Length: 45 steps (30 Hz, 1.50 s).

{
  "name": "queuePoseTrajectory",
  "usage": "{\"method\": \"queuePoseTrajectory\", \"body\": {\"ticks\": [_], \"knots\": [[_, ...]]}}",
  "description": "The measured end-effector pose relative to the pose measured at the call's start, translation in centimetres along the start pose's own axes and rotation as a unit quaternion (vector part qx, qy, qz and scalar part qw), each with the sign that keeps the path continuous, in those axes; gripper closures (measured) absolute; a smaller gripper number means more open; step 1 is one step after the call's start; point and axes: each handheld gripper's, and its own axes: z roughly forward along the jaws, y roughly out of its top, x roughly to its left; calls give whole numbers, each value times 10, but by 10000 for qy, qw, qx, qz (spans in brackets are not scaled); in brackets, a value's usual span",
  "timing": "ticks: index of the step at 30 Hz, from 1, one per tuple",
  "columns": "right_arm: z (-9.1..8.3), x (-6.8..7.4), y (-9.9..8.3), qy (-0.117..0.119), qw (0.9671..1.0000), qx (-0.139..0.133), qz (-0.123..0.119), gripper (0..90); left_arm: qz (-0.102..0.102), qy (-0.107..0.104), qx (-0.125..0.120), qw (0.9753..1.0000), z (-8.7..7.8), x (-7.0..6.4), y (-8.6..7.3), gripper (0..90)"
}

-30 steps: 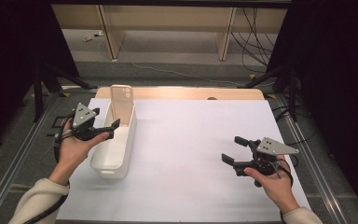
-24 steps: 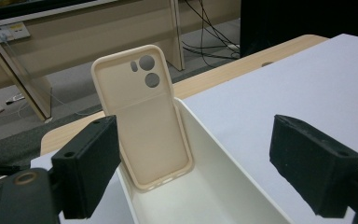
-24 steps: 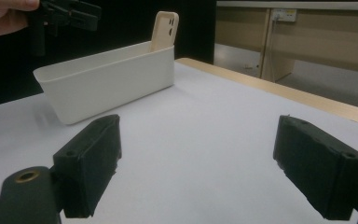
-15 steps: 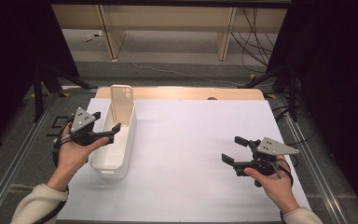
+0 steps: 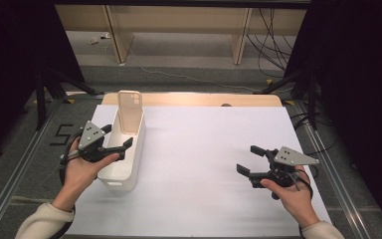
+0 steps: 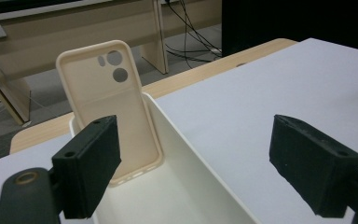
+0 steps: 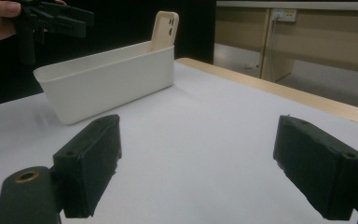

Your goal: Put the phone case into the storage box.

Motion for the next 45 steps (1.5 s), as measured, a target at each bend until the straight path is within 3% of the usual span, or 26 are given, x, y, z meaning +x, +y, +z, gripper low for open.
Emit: {"method": "queuePoseTrajectory", "body": {"ticks": [21,45], "knots": [[0,0,0,-5,10000,-15,-16,162,94,-155,-106,9998,-4,-17,-7,158],[0,0,0,9,10000,-14,-25,162,-38,-329,-110,9994,-9,-29,-16,158]]}}
